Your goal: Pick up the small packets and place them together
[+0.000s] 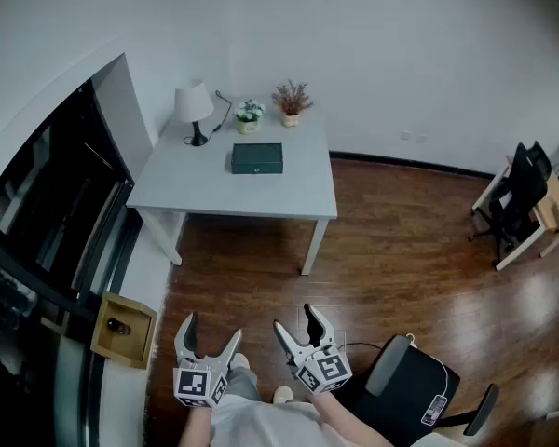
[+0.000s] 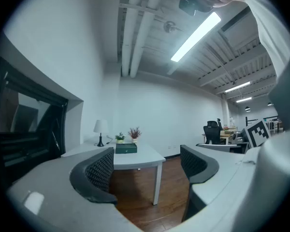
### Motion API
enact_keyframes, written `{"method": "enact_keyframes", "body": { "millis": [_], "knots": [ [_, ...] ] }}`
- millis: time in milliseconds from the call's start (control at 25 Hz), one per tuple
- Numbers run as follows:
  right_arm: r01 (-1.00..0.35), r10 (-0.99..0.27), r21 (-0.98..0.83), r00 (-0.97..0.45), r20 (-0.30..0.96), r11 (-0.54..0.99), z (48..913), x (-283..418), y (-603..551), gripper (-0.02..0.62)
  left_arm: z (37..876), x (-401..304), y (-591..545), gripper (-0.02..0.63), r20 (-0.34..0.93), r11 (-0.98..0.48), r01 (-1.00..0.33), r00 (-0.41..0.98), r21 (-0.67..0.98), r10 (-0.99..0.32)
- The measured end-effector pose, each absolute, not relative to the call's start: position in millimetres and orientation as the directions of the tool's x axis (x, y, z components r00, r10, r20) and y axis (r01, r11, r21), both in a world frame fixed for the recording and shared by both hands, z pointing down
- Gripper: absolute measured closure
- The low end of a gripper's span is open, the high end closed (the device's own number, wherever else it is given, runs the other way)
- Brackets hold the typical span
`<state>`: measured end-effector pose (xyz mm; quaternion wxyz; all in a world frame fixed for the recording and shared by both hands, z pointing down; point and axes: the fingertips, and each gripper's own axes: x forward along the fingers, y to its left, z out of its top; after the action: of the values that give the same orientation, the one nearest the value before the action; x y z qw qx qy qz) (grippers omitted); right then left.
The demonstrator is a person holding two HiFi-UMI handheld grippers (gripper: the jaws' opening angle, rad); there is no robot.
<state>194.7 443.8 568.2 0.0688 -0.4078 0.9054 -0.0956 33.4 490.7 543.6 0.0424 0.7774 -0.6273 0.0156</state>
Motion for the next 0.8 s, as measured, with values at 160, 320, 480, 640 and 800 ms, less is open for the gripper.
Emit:
{"method": "enact_keyframes", "body": {
  "millis": [160, 320, 480, 640, 800],
  "knots": [
    [-0.743, -0.770, -0.228, -0.637, -0.046, 0.629, 573, 198, 410, 0.247, 548, 28, 456, 0.193, 0.066, -0.215, -0.975, 0.219, 0.060, -0.973],
    [-0.768, -0.789, -0.206, -0.614, -0.030, 0.606, 575, 194, 370, 0.248, 554, 19, 409, 0.193, 0.054, -0.243, -0.967, 0.247, 0.073, -0.968],
    [-0.784, -0.801, -0.181, -0.597, -0.038, 0.593, 565, 180, 316, 0.249, 542, 6, 349, 0.193, 0.021, -0.287, -0.957, 0.288, 0.051, -0.957],
    [-0.780, -0.806, -0.226, -0.591, -0.038, 0.583, 560, 148, 272, 0.249, 538, -24, 301, 0.193, 0.011, -0.304, -0.950, 0.306, 0.066, -0.952],
    [-0.762, -0.784, -0.200, -0.617, -0.064, 0.616, 544, 114, 235, 0.249, 537, -51, 256, 0.193, 0.000, -0.311, -0.947, 0.312, 0.086, -0.950]
  ]
}}
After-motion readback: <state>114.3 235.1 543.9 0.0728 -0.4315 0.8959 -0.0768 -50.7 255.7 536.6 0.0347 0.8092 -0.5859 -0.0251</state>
